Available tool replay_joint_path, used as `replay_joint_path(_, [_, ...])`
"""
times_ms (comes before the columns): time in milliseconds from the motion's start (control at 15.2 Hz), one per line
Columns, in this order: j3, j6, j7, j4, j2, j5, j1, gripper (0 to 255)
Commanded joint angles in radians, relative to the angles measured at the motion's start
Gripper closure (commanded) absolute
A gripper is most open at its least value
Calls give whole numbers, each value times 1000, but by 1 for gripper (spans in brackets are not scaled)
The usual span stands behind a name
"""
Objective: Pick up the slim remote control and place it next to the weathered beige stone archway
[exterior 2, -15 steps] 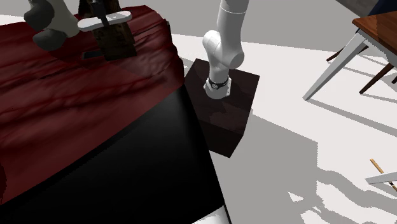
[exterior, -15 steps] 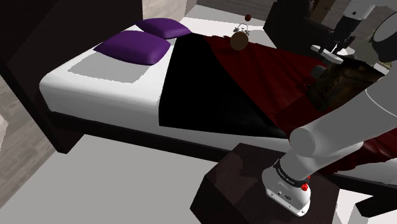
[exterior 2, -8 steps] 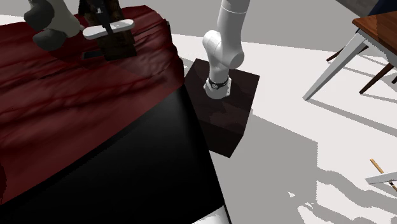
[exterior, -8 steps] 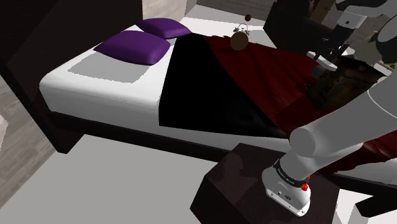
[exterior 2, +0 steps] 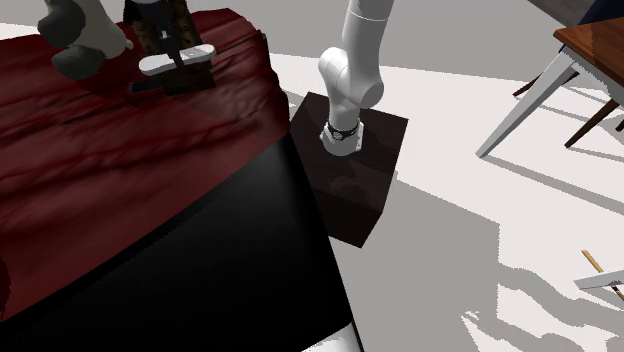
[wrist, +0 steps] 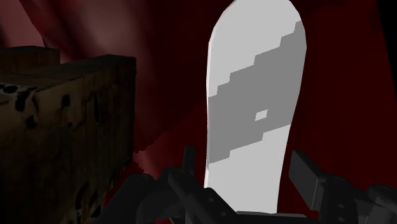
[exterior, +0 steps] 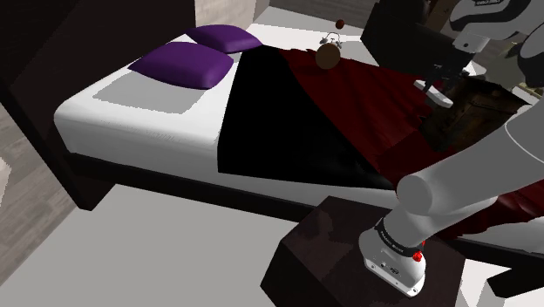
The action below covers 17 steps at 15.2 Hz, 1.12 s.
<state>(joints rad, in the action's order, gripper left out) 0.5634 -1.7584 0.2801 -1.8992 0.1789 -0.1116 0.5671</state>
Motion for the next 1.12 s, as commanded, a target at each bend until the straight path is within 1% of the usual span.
replay_joint_path(0, [0,-26,-3,-28,3,-2,0,255])
replay_joint_path(1056, [18,-242,3,-216,-28,5,6,255])
